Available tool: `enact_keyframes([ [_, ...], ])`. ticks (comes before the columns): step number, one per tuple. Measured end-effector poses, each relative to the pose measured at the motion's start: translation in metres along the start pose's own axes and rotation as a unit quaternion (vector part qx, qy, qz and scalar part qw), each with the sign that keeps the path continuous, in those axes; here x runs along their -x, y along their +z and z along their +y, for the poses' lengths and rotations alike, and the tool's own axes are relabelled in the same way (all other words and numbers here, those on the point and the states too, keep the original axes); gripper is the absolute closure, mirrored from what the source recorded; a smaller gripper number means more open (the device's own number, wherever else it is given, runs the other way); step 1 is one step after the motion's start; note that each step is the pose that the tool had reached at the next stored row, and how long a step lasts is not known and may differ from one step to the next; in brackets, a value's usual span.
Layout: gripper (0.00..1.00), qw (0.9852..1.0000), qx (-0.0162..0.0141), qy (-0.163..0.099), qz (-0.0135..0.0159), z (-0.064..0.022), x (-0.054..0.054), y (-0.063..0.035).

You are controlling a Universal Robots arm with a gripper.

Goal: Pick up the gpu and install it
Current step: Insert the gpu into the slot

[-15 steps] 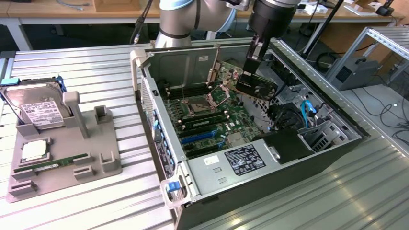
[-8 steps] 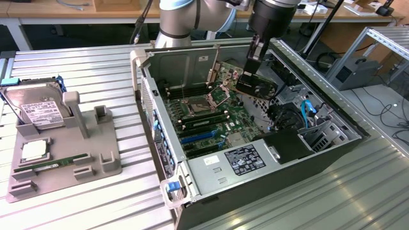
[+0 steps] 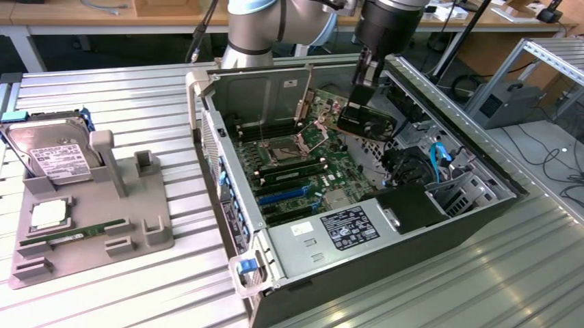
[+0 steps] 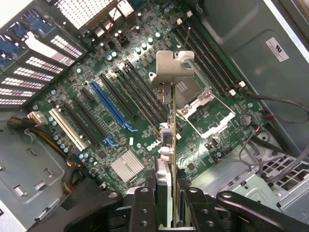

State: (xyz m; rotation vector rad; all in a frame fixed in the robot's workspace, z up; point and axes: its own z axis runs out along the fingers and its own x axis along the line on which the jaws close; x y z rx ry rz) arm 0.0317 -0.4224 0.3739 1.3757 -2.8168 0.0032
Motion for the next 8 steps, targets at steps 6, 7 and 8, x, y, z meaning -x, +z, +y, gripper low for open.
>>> enact_keyframes([
  [6,0.73,0.9998,-0.0001,-0.019,0.0000,0.0000,0.0000,0.0000],
  [7,0.73,0.9998,-0.0002,-0.021,0.0001,0.0000,0.0000,0.0000],
  [8,0.73,0.9997,-0.0002,-0.023,0.0000,0.0000,0.0000,0.0000],
])
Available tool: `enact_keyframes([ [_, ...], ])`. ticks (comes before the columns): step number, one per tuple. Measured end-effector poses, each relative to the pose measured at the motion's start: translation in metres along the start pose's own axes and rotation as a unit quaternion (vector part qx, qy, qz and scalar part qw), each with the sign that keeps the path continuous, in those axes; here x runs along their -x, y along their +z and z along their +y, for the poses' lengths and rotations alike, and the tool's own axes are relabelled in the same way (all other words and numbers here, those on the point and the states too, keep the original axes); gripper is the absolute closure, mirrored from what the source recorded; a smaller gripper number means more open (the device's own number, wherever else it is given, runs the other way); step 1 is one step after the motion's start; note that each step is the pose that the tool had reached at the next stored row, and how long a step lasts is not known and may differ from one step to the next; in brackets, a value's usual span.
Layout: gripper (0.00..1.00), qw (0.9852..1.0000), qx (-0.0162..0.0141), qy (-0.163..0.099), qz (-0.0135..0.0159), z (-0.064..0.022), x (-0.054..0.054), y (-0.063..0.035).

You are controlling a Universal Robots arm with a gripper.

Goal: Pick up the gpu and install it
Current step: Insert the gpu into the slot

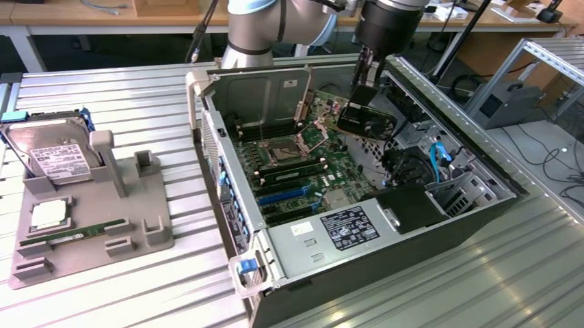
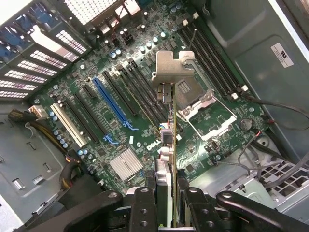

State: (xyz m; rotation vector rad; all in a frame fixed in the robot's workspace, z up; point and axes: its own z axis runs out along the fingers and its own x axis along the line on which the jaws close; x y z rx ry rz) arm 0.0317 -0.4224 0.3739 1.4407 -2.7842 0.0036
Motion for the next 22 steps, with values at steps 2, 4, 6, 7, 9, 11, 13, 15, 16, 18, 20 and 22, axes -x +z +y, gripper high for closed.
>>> enact_keyframes([
  [2,0.73,1.0000,-0.0001,-0.008,0.0000,0.0000,0.0000,0.0000],
  [4,0.73,0.9999,-0.0001,-0.015,0.0000,0.0000,0.0000,0.0000],
  [6,0.73,0.9998,-0.0001,-0.018,0.0000,0.0000,0.0000,0.0000],
  [7,0.73,0.9998,-0.0001,-0.021,0.0000,0.0000,0.0000,0.0000],
  [9,0.73,0.9996,-0.0002,-0.028,0.0000,0.0000,0.0000,0.0000],
  [11,0.73,0.9994,-0.0002,-0.035,0.0000,0.0000,0.0000,0.0000],
  [13,0.73,0.9991,-0.0003,-0.042,0.0000,0.0000,0.0000,0.0000],
  [15,0.73,0.9990,-0.0003,-0.045,0.0000,0.0000,0.0000,0.0000],
  [16,0.73,0.9989,-0.0003,-0.048,0.0001,0.0000,0.0000,0.0000],
  [18,0.73,0.9986,-0.0003,-0.053,0.0001,0.0000,0.0000,0.0000],
  [20,0.73,0.9983,-0.0004,-0.059,0.0001,0.0000,0.0000,0.0000],
  [22,0.73,0.9978,-0.0005,-0.066,0.0001,0.0000,0.0000,0.0000],
])
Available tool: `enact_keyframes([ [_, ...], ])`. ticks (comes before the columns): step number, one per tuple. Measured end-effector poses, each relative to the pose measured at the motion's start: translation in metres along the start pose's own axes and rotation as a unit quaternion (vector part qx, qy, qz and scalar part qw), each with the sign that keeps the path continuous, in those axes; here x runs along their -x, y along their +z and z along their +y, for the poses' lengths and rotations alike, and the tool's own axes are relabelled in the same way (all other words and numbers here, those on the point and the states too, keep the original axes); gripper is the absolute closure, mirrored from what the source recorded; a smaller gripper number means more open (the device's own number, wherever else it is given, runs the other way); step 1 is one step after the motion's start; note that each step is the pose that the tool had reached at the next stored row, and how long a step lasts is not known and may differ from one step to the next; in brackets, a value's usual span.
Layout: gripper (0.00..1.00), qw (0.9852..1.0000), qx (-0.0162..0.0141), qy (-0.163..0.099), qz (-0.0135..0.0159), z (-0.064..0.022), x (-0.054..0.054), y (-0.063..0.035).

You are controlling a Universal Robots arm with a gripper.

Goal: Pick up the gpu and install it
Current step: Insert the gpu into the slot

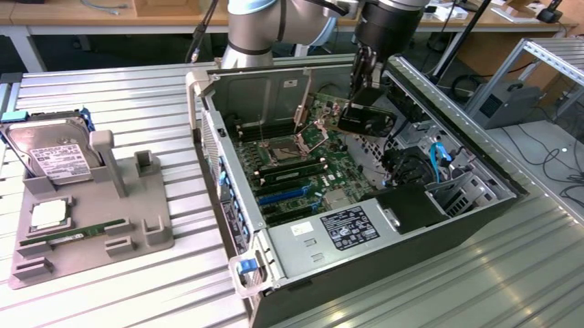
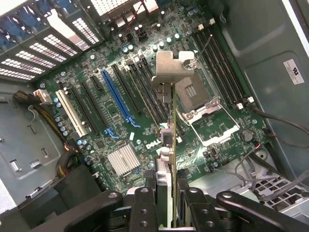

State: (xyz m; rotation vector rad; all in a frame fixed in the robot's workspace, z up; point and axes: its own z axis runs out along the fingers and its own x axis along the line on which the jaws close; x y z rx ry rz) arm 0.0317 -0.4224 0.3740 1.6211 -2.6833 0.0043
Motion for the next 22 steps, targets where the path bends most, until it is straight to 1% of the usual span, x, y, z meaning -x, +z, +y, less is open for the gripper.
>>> enact_keyframes([
  [8,0.73,0.9998,-0.0002,-0.020,0.0000,0.0000,0.0000,0.0000],
  [13,0.73,0.9994,-0.0002,-0.035,0.0000,0.0000,0.0000,0.0000],
  [16,0.73,0.9988,-0.0004,-0.048,0.0000,0.0000,0.0000,0.0001],
  [22,0.73,0.9969,-0.0006,-0.079,0.0000,0.0000,0.0000,0.0000],
])
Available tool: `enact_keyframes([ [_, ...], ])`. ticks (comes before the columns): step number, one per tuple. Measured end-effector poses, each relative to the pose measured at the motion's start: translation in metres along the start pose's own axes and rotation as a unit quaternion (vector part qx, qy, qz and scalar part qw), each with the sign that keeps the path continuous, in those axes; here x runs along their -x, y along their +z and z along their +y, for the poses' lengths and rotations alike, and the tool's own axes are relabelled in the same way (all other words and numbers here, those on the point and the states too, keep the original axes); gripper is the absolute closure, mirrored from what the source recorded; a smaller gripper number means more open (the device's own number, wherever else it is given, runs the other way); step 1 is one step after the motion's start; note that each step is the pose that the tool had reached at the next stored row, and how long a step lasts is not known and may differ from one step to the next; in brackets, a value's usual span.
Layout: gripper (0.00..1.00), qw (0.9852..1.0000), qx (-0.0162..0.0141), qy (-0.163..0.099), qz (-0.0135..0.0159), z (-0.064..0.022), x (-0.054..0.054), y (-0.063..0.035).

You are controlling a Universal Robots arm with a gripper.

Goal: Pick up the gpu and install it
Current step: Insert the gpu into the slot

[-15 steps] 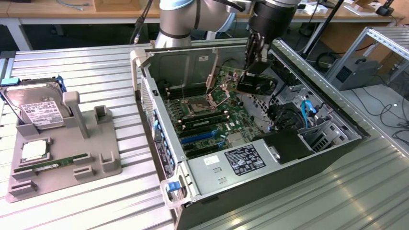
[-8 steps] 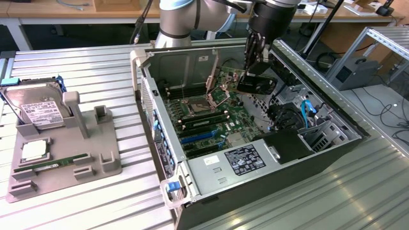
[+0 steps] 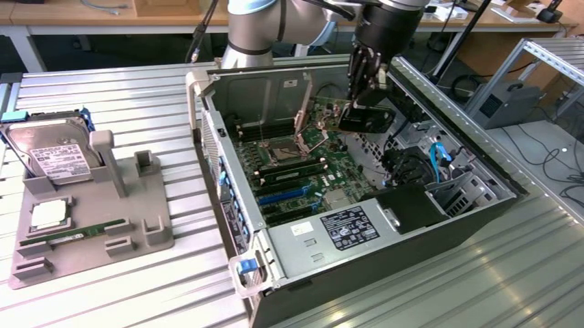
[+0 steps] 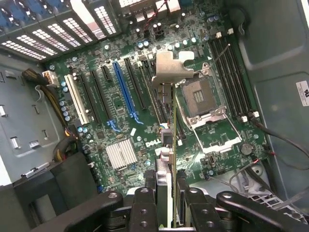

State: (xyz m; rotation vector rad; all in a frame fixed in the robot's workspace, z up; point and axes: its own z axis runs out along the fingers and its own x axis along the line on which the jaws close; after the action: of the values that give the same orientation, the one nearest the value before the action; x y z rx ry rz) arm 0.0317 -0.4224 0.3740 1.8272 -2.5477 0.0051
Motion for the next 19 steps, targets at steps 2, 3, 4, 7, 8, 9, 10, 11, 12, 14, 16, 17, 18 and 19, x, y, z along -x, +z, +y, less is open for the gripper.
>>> enact_keyframes([
  [2,0.73,1.0000,-0.0001,-0.006,0.0000,0.0000,0.0000,0.0000],
  [3,0.73,1.0000,0.0000,-0.008,0.0000,0.0000,0.0000,0.0000],
  [4,0.73,1.0000,-0.0001,-0.010,0.0000,0.0000,0.0000,0.0000],
  [7,0.73,0.9998,-0.0001,-0.021,0.0000,0.0000,0.0000,0.0000],
  [8,0.73,0.9997,-0.0002,-0.024,0.0000,0.0000,0.0000,0.0000],
  [9,0.73,0.9997,-0.0002,-0.026,0.0000,0.0000,0.0000,0.0000],
  [10,0.73,0.9996,-0.0002,-0.029,0.0000,0.0000,0.0000,0.0000],
  [11,0.73,0.9995,-0.0002,-0.030,0.0000,0.0000,0.0000,0.0000],
  [12,0.73,0.9994,-0.0002,-0.034,0.0000,0.0000,0.0000,0.0000],
  [14,0.73,0.9991,-0.0003,-0.042,0.0000,0.0000,0.0000,0.0000],
  [16,0.73,0.9989,-0.0003,-0.047,0.0001,0.0000,0.0000,0.0000],
  [17,0.73,0.9987,-0.0003,-0.050,0.0001,0.0000,0.0000,0.0000],
  [18,0.73,0.9985,-0.0004,-0.055,0.0001,0.0000,0.0000,0.0000],
  [19,0.73,0.9983,-0.0004,-0.059,0.0001,0.0000,0.0000,0.0000],
])
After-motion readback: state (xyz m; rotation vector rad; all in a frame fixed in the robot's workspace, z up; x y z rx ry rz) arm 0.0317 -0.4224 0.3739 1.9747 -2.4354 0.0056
